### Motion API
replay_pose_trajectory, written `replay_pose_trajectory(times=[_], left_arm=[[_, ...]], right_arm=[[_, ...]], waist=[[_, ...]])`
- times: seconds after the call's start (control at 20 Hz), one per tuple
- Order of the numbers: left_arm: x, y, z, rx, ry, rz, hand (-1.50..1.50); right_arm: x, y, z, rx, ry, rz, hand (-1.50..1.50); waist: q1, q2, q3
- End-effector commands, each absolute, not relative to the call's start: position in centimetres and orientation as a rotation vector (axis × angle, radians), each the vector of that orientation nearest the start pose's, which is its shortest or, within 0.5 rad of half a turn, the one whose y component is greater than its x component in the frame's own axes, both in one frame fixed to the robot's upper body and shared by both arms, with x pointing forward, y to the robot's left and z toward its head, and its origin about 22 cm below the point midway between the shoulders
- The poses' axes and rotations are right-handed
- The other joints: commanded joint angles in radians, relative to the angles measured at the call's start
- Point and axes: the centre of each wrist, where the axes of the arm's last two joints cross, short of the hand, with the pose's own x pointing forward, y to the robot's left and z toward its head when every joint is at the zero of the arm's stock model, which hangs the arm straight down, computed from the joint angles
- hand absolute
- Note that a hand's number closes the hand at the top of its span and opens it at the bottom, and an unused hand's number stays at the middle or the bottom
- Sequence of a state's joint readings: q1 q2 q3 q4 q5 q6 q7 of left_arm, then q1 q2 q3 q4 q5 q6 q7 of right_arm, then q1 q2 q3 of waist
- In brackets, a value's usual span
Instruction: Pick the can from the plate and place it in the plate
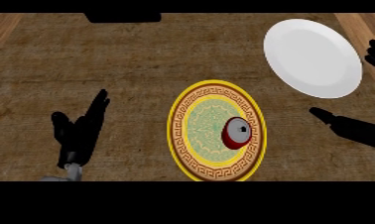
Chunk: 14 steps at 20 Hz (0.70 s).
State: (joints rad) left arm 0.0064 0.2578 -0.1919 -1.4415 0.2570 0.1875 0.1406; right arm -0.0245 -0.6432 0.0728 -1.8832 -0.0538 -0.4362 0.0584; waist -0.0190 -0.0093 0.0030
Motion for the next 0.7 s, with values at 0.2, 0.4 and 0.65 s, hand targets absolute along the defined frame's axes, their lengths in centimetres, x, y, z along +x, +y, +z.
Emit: replay_pose_trajectory(times=[0.2,0.4,0.65], left_arm=[[22.6,23.7,-3.5,0.008,-1.176,-0.020,0.00],[22.7,22.4,-3.9,0.009,-1.170,-0.001,0.00],[22.3,22.3,-3.1,0.003,-1.188,-0.023,0.00]], right_arm=[[20.6,-29.2,15.1,-0.634,-1.547,0.694,-1.50],[19.3,-27.3,17.3,-0.645,-1.453,0.782,-1.50],[19.4,-22.9,16.8,-0.690,-1.353,0.817,-1.50]], waist=[[0.011,0.006,-0.007],[0.011,0.007,-0.005],[0.040,0.010,-0.005]])
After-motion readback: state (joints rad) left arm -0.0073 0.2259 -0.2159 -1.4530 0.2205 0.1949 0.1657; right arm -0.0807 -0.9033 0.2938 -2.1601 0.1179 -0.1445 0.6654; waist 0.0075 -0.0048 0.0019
